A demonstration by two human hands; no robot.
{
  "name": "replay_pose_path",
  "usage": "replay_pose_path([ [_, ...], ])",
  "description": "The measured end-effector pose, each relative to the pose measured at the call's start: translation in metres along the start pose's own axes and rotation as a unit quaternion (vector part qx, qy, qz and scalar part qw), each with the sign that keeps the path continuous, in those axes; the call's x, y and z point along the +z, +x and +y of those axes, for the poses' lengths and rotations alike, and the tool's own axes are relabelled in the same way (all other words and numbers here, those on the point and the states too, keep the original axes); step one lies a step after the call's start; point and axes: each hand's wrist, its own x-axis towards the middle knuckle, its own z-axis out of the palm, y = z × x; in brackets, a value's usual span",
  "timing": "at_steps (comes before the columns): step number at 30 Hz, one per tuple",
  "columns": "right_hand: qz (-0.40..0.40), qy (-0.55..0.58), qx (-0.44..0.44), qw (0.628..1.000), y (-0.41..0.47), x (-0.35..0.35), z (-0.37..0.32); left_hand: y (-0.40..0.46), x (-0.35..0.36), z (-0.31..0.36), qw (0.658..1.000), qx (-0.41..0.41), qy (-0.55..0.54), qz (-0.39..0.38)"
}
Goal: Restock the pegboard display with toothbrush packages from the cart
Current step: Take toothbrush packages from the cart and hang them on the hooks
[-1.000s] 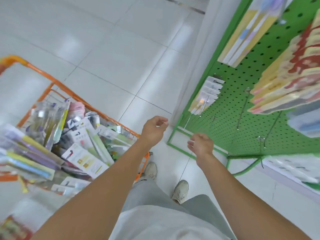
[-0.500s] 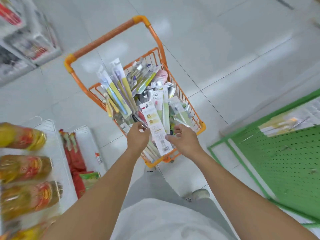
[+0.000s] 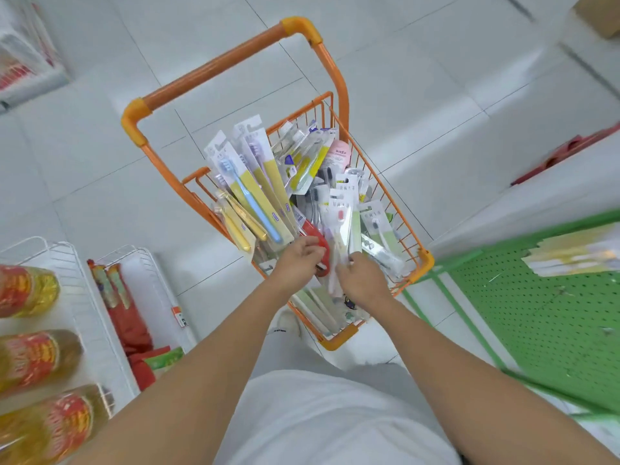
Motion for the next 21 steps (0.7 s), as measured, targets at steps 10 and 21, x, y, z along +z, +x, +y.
replay_pose_path([
  [10, -0.113, 0.309, -0.042, 0.943, -0.021, -0.088, -0.030, -0.003, 0.008, 0.059, 0.986, 0.121, -0.110, -0.014],
  [21, -0.045, 0.268, -0.020, 0.962, 0.031, -0.053, -0.105, -0.006, -0.069, 0.065, 0.969, 0.161, -0.114, 0.145],
])
